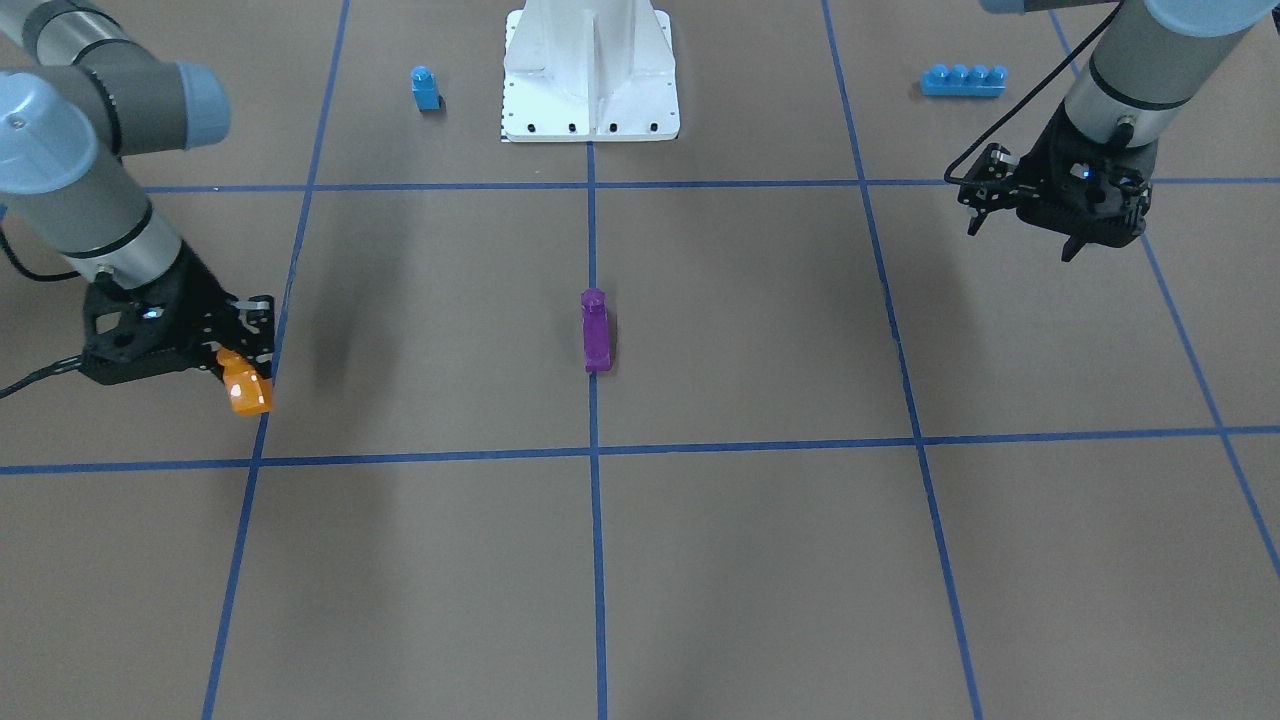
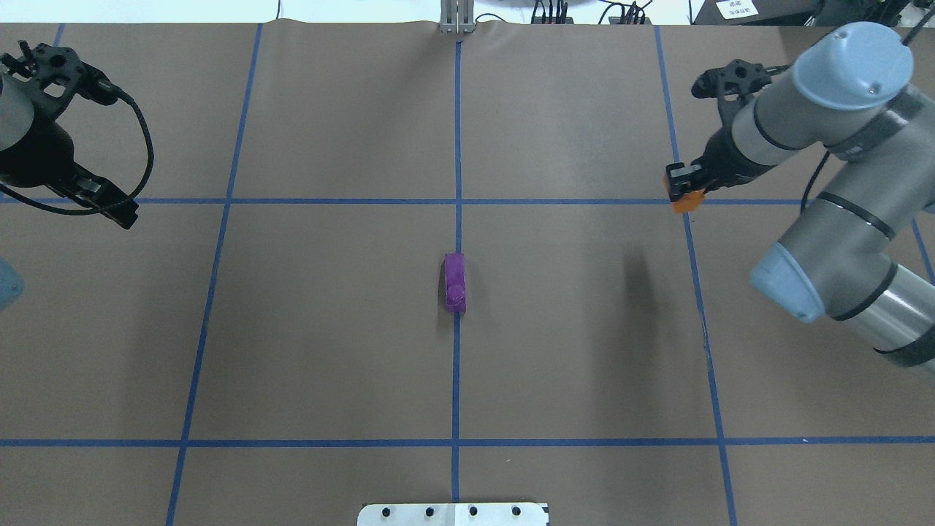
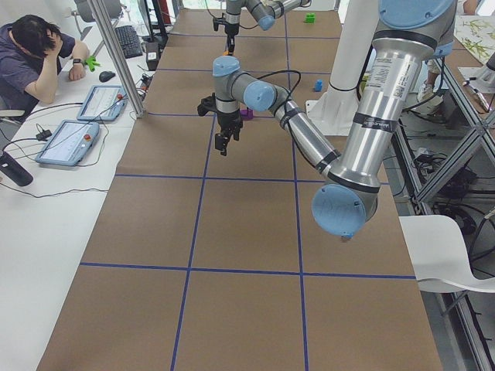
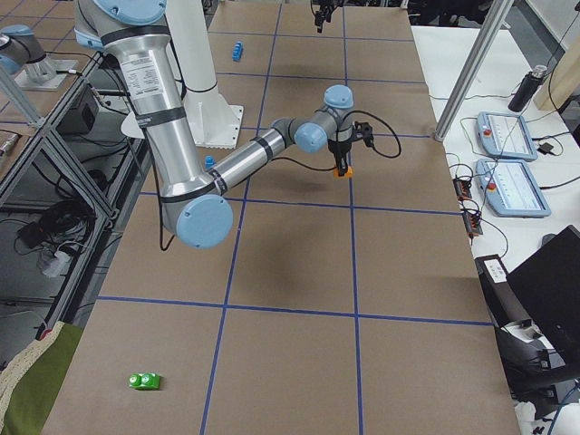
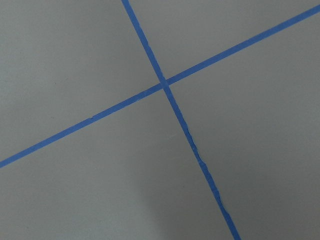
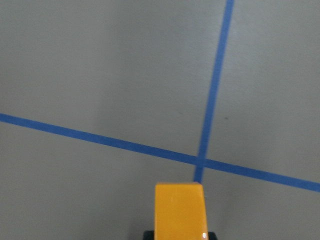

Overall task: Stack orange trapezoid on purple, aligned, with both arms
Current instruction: 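Carry the orange block with the right gripper above the purple block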

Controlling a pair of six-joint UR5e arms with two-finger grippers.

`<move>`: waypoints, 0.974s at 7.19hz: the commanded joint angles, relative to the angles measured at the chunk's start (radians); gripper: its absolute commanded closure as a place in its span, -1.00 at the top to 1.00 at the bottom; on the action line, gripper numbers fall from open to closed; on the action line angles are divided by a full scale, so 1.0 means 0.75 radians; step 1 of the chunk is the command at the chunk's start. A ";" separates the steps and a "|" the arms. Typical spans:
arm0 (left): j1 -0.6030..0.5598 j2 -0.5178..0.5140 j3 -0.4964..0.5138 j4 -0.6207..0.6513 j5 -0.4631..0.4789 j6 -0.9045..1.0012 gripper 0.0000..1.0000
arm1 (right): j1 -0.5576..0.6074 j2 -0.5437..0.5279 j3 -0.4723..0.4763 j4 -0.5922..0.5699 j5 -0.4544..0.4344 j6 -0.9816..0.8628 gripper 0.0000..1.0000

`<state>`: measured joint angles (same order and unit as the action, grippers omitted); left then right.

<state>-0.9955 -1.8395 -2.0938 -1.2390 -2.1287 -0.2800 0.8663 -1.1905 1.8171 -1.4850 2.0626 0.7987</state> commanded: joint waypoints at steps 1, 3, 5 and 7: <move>0.000 0.000 0.006 -0.001 -0.003 -0.001 1.00 | -0.189 0.255 0.013 -0.145 -0.145 0.320 -1.00; 0.004 -0.002 0.008 -0.013 -0.003 -0.029 1.00 | -0.275 0.402 -0.072 -0.157 -0.169 0.448 -1.00; 0.008 -0.002 0.008 -0.031 -0.003 -0.091 1.00 | -0.381 0.562 -0.246 -0.157 -0.260 0.546 -1.00; 0.010 -0.004 0.008 -0.033 -0.005 -0.107 1.00 | -0.471 0.620 -0.299 -0.157 -0.338 0.547 -1.00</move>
<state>-0.9888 -1.8418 -2.0874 -1.2628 -2.1310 -0.3524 0.5560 -0.7610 1.6258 -1.6029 1.8452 1.2033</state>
